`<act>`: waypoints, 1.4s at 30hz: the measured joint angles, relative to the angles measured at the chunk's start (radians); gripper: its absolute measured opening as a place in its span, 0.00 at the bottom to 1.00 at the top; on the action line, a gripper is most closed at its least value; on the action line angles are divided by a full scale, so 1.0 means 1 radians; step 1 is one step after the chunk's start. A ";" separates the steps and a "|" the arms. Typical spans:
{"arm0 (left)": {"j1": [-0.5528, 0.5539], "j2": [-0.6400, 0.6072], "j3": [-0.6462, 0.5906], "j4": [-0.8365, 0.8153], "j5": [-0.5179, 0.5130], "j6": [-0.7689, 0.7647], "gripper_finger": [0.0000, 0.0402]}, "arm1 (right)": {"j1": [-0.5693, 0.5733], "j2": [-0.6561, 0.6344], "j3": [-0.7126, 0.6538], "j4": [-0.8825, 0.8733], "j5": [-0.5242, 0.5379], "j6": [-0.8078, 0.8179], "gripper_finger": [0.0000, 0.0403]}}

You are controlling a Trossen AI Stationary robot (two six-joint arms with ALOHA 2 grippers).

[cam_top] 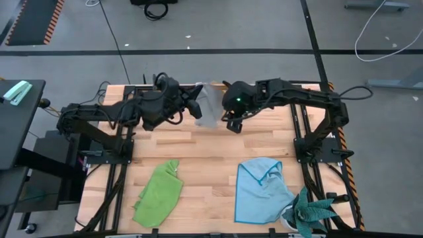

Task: Fold microfiber towels
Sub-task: Fold the gray microfiber cloth

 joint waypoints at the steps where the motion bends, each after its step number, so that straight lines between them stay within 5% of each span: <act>1: 0.005 0.000 0.000 0.000 0.009 0.006 0.02 | -0.010 0.006 0.000 -0.001 0.007 0.001 0.43; 20: 0.076 0.000 0.000 0.009 0.131 0.013 0.02 | -0.108 -0.049 0.000 -0.023 0.026 0.010 0.42; 42: 0.076 0.000 0.000 0.034 0.140 0.019 0.02 | -0.130 -0.034 -0.020 0.017 0.026 0.004 0.42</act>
